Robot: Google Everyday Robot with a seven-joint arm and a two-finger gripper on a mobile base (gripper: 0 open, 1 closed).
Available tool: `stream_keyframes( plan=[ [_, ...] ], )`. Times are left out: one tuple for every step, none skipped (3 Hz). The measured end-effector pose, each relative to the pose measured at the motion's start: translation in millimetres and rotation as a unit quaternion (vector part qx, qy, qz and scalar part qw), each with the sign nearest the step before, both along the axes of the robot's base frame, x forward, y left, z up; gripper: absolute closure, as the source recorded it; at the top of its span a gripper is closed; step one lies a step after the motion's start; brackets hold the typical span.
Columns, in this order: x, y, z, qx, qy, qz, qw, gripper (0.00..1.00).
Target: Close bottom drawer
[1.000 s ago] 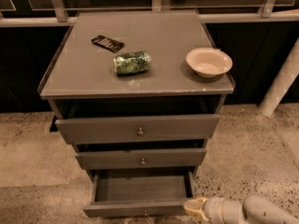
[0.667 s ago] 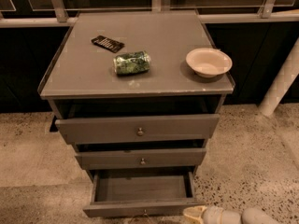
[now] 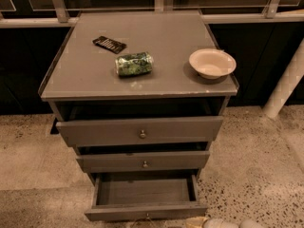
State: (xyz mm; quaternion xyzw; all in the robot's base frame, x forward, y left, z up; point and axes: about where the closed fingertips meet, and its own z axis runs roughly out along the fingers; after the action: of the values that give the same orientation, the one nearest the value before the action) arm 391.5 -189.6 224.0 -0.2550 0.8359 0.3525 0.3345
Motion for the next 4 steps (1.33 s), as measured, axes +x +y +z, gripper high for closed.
stream_keyframes(
  plan=[
    [0.1, 0.0, 0.0, 0.000, 0.000, 0.000, 1.0000, 1.00],
    [14.9, -7.5, -6.8, 0.009, -0.002, -0.024, 0.9997, 1.00],
    [32.7, -16.5, -19.8, 0.023, -0.006, -0.058, 0.9981, 1.00],
    [32.7, -16.4, -19.8, 0.023, -0.006, -0.058, 0.9981, 1.00]
  ],
)
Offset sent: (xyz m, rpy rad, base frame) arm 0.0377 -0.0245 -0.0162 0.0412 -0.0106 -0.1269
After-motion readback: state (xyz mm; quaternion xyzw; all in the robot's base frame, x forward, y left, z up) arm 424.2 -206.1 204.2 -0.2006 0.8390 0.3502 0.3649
